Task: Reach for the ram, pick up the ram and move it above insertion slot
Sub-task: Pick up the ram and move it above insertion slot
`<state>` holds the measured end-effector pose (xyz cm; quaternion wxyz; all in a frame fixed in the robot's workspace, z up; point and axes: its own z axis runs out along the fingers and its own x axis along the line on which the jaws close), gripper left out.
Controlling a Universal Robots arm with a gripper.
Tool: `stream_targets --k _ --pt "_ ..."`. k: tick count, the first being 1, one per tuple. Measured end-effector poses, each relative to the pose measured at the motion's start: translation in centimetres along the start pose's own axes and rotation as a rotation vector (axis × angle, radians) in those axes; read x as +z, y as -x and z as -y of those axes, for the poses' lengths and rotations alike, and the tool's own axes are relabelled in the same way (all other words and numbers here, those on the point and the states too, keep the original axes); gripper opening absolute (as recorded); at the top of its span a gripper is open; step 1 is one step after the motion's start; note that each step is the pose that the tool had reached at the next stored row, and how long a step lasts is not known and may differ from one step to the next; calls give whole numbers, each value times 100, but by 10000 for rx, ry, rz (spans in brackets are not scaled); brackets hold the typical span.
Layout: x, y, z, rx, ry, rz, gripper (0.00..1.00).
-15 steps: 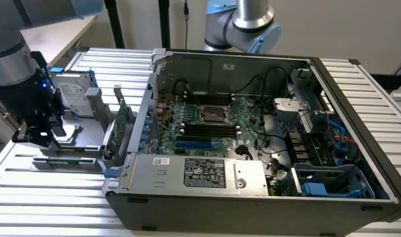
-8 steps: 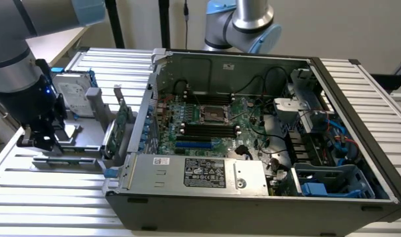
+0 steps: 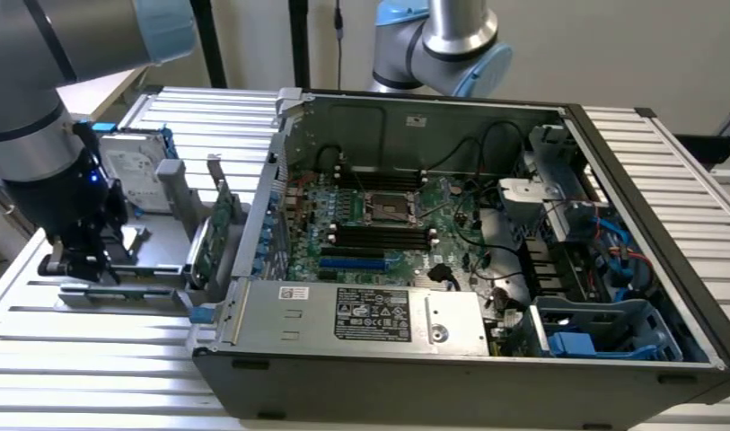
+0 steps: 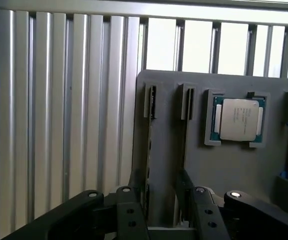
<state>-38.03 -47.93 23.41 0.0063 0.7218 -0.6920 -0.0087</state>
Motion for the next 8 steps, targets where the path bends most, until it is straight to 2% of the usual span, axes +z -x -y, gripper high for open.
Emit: stream_targets --k 8 --pt "69 -81 25 84 -2 27 42"
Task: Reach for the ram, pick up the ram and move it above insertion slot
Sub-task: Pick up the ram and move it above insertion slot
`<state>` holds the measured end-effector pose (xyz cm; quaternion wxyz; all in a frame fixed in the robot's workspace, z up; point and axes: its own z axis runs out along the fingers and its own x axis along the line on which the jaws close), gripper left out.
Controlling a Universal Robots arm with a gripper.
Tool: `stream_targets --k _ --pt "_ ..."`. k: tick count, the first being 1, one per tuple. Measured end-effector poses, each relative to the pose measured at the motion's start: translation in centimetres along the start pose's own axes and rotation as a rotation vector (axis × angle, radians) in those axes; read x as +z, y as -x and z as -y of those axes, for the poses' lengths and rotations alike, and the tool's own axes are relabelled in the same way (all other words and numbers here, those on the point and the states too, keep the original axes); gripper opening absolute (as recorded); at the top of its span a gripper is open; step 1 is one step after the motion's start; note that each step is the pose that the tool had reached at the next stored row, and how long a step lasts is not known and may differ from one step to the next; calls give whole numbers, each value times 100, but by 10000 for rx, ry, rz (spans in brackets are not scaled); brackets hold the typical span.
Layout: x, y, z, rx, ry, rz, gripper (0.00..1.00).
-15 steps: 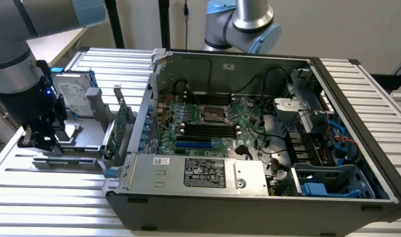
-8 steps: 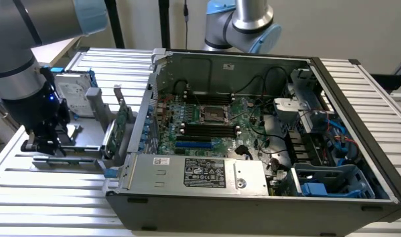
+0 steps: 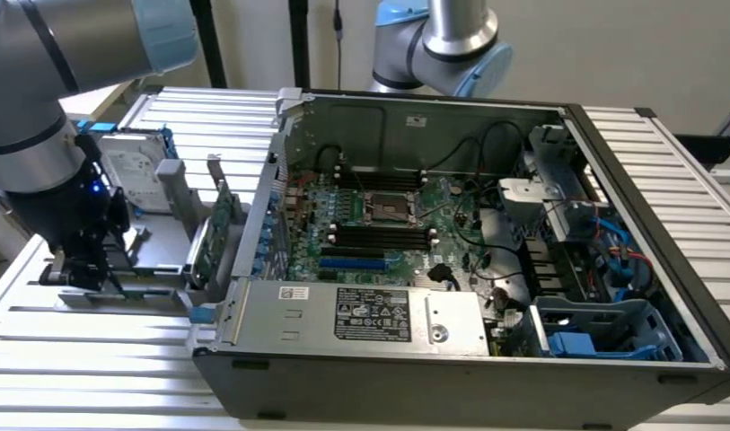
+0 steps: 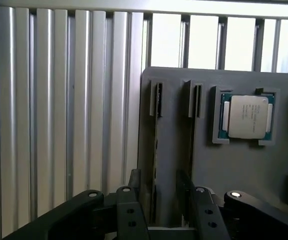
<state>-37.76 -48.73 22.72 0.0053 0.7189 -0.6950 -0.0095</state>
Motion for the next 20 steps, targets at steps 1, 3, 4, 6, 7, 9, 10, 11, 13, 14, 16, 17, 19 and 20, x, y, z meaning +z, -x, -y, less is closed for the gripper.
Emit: stream_targets --k 1,3,4,6,7,9,10,11,13,14,16,17,19,20 --pt "18 -8 2 4 -1 4 42" --pt "54 -25 5 8 -1 11 42" --pt "71 -34 5 9 1 13 42" --pt "109 -49 8 13 -1 22 42" --pt "126 -57 8 13 0 27 42" --pt "162 -68 11 15 -1 44 42" --pt "180 -71 12 15 -1 52 42" --pt "197 -72 12 15 0 59 42" --pt "231 -73 14 15 -2 81 42" --pt "244 -73 14 14 -2 95 42" --pt "261 -74 14 13 1 124 42" --pt "265 -74 14 13 15 137 42" --pt "269 -73 15 13 64 152 42" --pt "272 -73 14 14 83 157 42"
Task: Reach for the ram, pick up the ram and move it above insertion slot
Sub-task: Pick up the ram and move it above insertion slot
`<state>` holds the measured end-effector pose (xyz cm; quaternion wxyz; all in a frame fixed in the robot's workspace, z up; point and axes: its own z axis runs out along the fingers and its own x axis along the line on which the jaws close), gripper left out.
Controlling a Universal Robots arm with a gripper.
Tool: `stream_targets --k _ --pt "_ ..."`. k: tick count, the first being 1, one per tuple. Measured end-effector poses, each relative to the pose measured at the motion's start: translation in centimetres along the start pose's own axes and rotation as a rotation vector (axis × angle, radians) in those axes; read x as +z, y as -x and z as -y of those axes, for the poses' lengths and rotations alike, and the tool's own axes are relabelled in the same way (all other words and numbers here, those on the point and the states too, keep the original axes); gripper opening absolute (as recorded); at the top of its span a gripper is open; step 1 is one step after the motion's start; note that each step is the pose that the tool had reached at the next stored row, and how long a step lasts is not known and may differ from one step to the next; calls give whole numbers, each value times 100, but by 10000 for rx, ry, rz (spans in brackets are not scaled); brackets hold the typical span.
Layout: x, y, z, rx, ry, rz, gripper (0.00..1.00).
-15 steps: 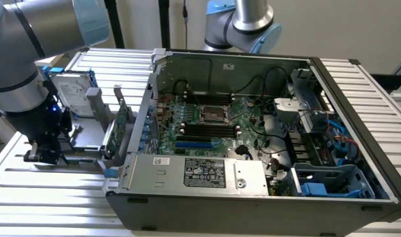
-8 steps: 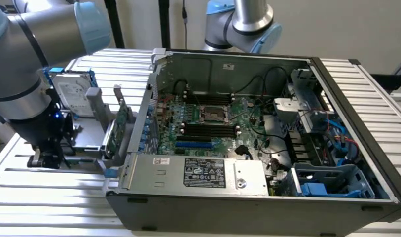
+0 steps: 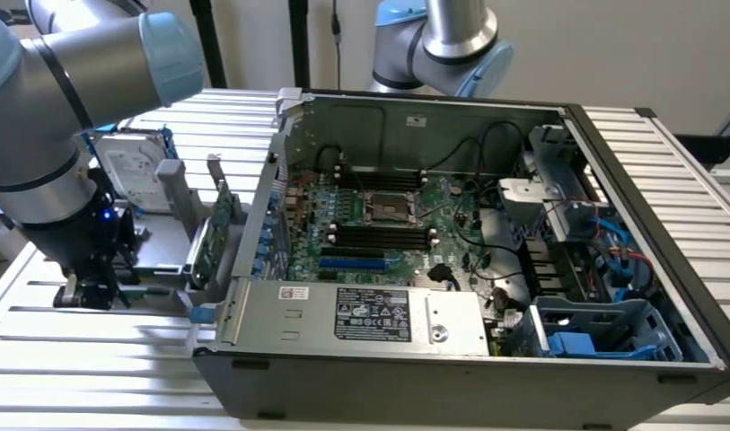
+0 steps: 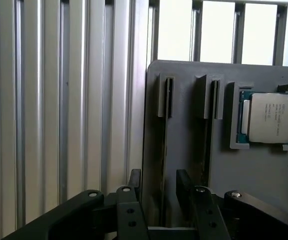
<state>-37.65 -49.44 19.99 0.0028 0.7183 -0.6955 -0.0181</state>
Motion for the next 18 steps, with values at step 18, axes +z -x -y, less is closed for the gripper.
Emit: stream_targets --k 18 --pt "12 -1 0 -2 39 104 13"
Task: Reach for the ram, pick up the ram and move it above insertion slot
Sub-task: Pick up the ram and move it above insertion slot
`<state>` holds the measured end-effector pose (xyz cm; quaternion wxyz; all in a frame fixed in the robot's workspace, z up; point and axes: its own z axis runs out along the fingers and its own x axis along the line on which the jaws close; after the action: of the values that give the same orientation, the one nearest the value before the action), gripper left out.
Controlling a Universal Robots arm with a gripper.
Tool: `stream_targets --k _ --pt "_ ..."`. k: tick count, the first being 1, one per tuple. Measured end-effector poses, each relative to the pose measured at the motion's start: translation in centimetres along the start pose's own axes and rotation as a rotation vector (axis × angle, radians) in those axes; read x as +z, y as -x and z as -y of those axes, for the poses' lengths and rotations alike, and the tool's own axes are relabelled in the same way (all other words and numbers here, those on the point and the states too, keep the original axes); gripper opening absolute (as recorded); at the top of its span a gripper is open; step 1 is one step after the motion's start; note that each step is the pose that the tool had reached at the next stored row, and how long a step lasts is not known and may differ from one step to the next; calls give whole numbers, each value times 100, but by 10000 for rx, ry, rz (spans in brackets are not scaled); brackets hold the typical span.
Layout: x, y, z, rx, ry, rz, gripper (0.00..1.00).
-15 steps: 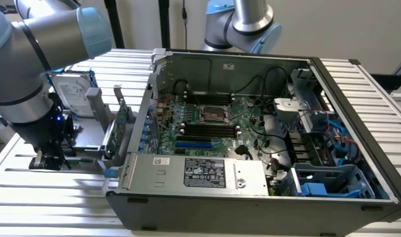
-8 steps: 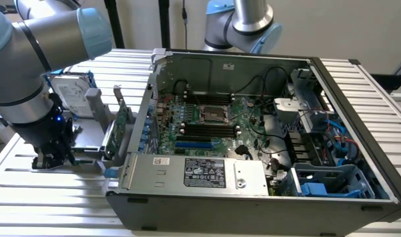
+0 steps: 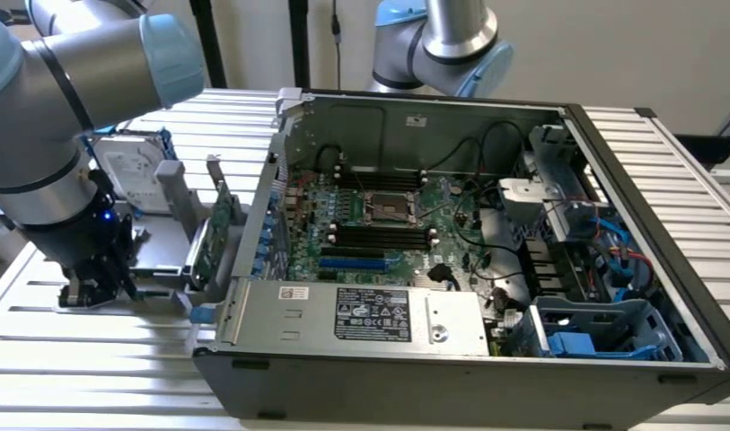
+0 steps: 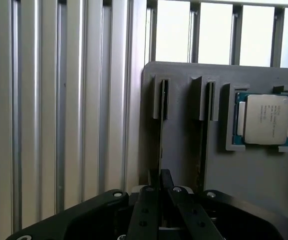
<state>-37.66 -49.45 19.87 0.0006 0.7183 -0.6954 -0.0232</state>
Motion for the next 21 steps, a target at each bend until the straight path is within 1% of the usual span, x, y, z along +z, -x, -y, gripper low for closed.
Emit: stream_targets --k 5,11,15,21 --pt "1 0 3 1 -4 54 13" --pt "-7 0 4 6 -7 104 13" --pt "-78 2 3 6 -2 135 13" --pt "-257 8 4 5 4 186 13"
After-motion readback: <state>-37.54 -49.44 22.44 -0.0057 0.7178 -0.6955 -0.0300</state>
